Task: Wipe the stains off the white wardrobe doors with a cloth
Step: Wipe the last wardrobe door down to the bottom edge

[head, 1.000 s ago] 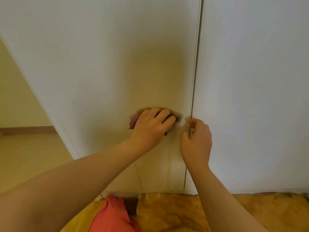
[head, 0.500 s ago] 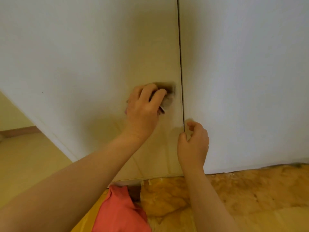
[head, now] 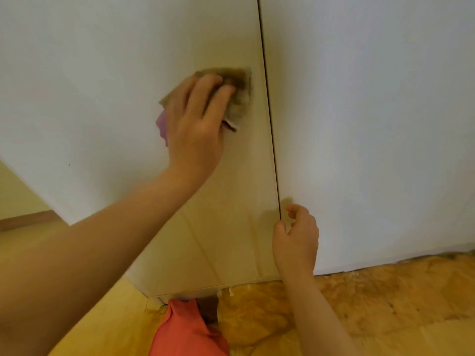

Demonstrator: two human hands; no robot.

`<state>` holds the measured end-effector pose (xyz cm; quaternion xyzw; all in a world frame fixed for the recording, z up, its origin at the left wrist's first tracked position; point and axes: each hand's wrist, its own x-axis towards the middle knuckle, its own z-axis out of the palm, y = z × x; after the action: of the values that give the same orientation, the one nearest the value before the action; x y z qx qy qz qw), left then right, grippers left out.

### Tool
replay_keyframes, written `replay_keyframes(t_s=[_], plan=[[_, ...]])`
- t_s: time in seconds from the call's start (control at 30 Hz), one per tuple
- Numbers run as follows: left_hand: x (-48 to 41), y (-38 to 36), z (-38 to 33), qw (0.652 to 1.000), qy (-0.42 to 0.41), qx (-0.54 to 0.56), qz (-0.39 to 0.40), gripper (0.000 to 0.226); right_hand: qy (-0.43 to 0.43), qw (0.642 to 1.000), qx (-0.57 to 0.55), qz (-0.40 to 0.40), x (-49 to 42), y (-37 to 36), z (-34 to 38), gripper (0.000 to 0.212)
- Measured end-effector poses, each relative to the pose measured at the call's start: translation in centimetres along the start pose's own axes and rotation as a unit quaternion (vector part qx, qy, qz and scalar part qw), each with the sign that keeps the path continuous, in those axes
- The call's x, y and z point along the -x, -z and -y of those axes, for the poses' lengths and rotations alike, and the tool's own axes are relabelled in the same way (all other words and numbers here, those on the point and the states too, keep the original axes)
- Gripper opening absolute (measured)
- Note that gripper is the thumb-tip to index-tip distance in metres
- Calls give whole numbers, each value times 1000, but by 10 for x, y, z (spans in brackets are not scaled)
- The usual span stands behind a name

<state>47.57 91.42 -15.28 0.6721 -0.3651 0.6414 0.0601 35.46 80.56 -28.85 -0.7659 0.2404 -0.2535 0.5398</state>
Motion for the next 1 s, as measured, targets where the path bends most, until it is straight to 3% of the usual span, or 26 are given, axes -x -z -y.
replay_keyframes(t_s=[0.1, 0.17, 0.23, 0.3, 0.43, 0.5, 0.63, 0.77, 0.87, 1.0], plan=[[66, -3, -19, 991, -107, -3, 85, 35, 8, 1000, -2, 3, 0, -3, 8, 36], [101, 6, -19, 966, -197, 10, 168, 36, 16, 1000, -3, -6, -2, -1, 12, 37], [97, 14, -6, 948, -252, 2, 193, 36, 19, 1000, -5, -10, 2, 0, 14, 37], [62, 13, 6, 961, -232, -41, 145, 36, 20, 1000, -5, -12, 7, 1, 14, 36], [23, 5, 6, 988, -116, -73, 69, 32, 10, 1000, 5, -2, 12, -2, 11, 35], [57, 2, -6, 985, -138, -46, 94, 38, 6, 1000, 8, -1, 13, -3, 10, 35], [108, 10, -4, 940, -275, -30, 197, 41, 12, 1000, 0, -13, 10, -5, 13, 35], [56, 12, -1, 967, -223, -78, 98, 30, 5, 1000, -1, -22, 10, -10, 8, 35], [56, 5, -8, 977, -184, -76, 71, 29, -5, 1000, -1, -29, 8, -15, 4, 34], [146, -5, -45, 962, -215, 20, 168, 32, -35, 999, -20, -26, 1, -18, -3, 32]])
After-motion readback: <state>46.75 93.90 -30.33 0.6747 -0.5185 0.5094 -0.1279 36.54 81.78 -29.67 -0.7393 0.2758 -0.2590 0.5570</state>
